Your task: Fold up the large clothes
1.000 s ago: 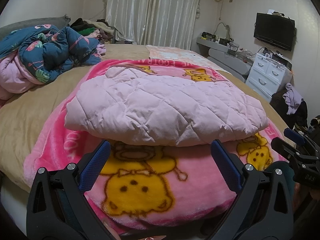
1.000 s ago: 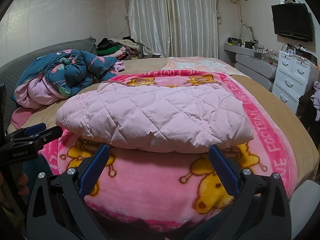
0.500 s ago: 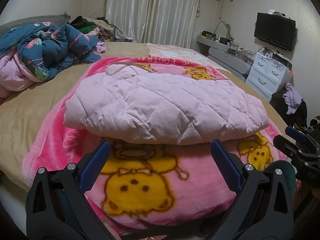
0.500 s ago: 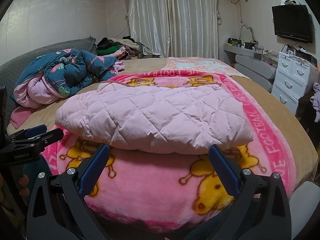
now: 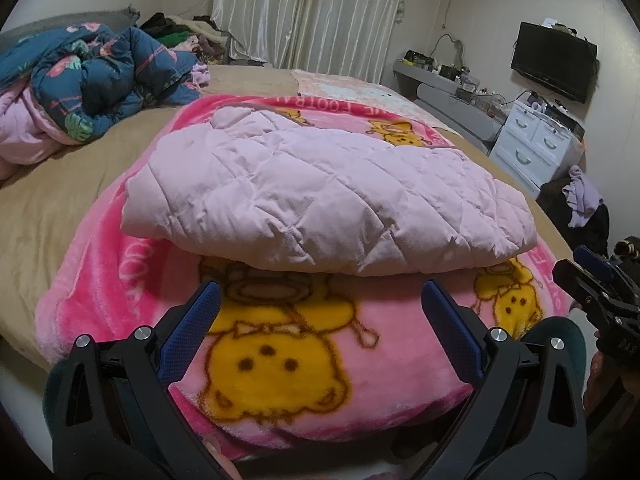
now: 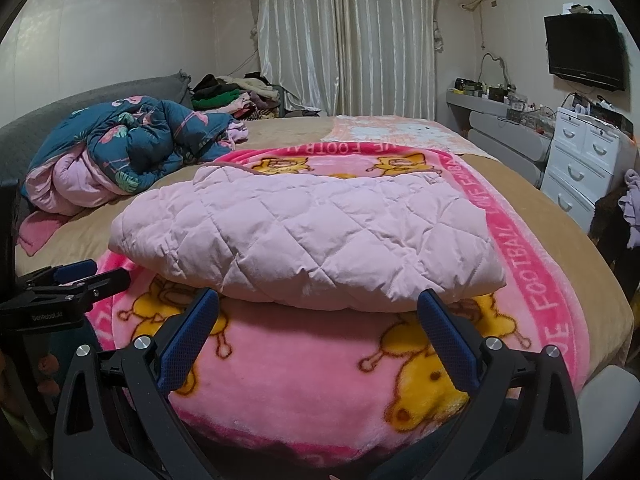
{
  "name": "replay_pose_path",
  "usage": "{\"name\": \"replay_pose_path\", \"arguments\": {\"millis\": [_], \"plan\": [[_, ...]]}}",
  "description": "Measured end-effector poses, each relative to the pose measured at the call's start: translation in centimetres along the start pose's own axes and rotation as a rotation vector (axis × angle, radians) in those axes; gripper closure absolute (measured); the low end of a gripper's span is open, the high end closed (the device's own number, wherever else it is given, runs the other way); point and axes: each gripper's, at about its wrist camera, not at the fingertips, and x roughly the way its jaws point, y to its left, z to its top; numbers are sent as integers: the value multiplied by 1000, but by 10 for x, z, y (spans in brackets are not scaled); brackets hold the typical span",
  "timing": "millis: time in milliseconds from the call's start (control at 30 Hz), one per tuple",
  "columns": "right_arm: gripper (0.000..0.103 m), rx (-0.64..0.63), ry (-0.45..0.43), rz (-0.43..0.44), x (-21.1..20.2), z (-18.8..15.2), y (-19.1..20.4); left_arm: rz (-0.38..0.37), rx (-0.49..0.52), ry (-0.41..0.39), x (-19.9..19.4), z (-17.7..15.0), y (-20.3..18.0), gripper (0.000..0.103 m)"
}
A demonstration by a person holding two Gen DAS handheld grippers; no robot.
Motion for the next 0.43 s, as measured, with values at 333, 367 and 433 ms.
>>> {"name": "replay_pose_path", "arguments": {"millis": [333,367,433], "plan": [[4,246,-69,-276,-21,-9,-140,214,-228,6,23,41,132,9],[4,307,-62,-365,-24,-16,-179,274,-248,-2,25,48,153,9],[4,456,-4,-586,-28,-44,-264,456,-305,-28,30,64,220,9]]}}
